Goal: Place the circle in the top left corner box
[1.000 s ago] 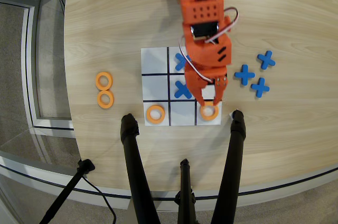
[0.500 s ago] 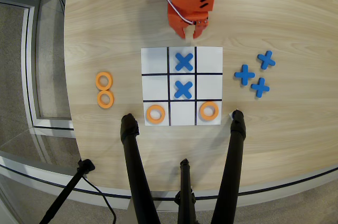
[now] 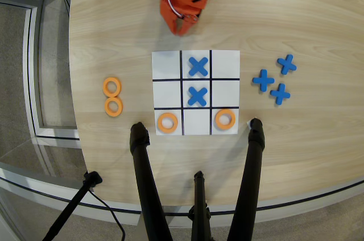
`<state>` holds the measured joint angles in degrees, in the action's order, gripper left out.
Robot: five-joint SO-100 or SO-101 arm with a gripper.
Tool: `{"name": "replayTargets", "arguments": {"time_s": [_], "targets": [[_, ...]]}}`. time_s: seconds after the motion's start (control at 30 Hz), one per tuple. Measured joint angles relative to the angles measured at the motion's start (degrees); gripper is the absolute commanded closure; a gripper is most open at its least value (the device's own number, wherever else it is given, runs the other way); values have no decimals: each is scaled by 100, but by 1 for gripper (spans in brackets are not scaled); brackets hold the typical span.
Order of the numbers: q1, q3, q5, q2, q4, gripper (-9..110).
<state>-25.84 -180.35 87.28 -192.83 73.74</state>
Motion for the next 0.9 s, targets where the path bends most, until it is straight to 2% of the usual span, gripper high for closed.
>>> {"name": "replayTargets", "arguments": {"time_s": [0.07, 0.27, 0.33, 0.9], "targets": [[-1169, 0, 0, 26, 9, 101], [-5739, 0, -9, -62, 44, 101], [-6601, 0, -9, -62, 44, 101], [-6618, 0, 0, -62, 44, 101]]}}
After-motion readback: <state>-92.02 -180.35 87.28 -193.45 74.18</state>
